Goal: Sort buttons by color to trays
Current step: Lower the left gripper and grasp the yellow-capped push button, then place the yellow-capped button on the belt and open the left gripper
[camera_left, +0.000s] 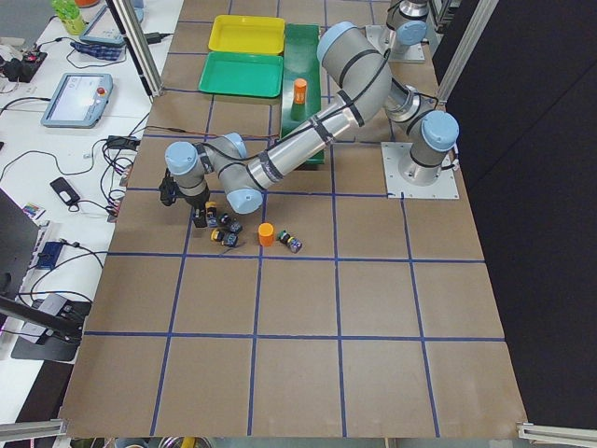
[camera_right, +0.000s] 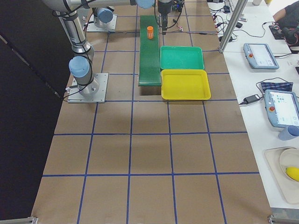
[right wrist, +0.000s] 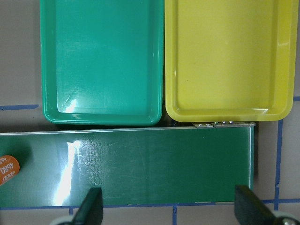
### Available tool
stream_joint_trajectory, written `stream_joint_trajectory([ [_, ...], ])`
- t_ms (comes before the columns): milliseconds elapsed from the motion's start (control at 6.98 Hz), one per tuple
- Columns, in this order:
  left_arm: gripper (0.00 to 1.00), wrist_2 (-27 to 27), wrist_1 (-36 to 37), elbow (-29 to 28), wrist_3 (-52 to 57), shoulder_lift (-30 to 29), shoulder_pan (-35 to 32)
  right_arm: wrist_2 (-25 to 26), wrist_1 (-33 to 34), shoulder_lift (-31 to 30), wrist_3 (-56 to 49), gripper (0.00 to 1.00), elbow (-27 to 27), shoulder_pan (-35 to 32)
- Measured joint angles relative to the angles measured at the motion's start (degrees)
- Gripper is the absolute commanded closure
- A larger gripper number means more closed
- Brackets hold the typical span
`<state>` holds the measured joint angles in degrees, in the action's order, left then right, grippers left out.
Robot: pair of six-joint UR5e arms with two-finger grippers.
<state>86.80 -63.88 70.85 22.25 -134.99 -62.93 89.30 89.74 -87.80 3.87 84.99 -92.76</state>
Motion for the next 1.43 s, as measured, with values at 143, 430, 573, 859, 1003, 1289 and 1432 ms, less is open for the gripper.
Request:
stream_joint_trajectory([
  [143,0.00,-0.18,0.20,0.16,-0.05,-0.34,0.00,0.00,0.00,0.00,0.00,0.00,0.00,-0.07],
  [430,0.11,-0.32,0.34,0.73,-0.37,-0.62,0.00,-0.01,0.00,0.00,0.00,0.00,0.00,-0.06],
  [573,0.60,-0.14,0.39,2.13,-0.88,-0.28,0.00,-0.04,0.00,0.00,0.00,0.00,0.00,-0.09],
  [859,0.80,0.54,0.28,3.89,-1.04,1.52,-0.02,-0.01,0.00,0.00,0.00,0.00,0.00,-0.13],
  [1003,0.80,0.89,-0.02,4.14,-1.07,2.72,-0.44,-0.02,0.00,0.00,0.00,0.00,0.00,-0.14],
  [1289,0.80,0.80,-4.31,5.87,-1.41,8.48,-4.91,-0.02,0.00,0.00,0.00,0.00,0.00,-0.14],
  [1432,0.80,0.77,-7.90,7.58,-1.52,13.14,-8.50,-0.01,0.00,0.00,0.00,0.00,0.00,-0.14],
])
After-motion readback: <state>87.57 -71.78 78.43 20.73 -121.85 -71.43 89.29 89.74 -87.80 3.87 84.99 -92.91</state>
